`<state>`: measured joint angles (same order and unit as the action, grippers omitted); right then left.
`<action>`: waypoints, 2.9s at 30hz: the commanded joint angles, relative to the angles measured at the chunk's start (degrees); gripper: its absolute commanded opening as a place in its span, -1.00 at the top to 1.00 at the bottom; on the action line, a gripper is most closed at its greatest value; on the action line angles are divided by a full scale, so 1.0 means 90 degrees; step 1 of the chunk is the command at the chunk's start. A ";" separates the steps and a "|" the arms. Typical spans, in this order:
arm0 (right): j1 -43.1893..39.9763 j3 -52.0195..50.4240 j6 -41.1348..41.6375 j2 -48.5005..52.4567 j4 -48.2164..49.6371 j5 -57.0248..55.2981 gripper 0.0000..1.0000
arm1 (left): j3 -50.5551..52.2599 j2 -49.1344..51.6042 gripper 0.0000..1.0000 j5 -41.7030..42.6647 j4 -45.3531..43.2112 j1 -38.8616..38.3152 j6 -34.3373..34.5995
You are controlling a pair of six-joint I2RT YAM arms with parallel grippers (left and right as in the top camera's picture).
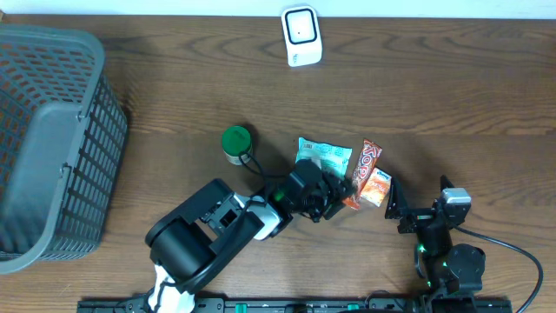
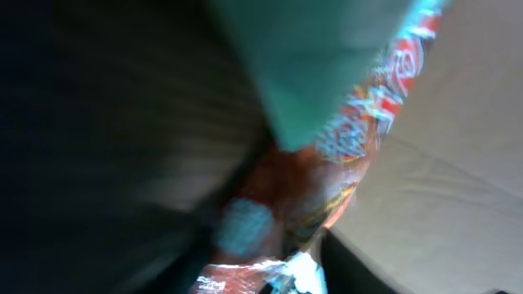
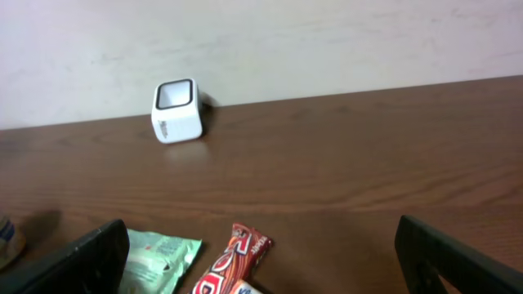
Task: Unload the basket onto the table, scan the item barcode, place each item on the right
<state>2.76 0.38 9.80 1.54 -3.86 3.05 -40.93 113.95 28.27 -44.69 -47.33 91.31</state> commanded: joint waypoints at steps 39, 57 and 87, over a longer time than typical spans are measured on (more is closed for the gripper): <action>0.0036 -0.0007 -0.0097 -0.0005 -0.0024 0.0032 -0.98 | 0.0175 -0.3587 0.85 -0.5899 0.4240 -0.0029 -0.7657; 0.0036 -0.0007 -0.0097 -0.0005 -0.0024 0.0032 -0.98 | 0.0175 -0.1622 0.86 -0.9092 0.2567 -0.0539 -1.0705; 0.0036 -0.0007 -0.0097 -0.0005 -0.0024 0.0032 -0.98 | 0.0447 -0.1622 0.31 -0.9386 0.3577 -0.2939 -1.1358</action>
<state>2.76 0.38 9.80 1.61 -3.88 3.05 -37.12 99.33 -54.81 -12.43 -71.72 -9.34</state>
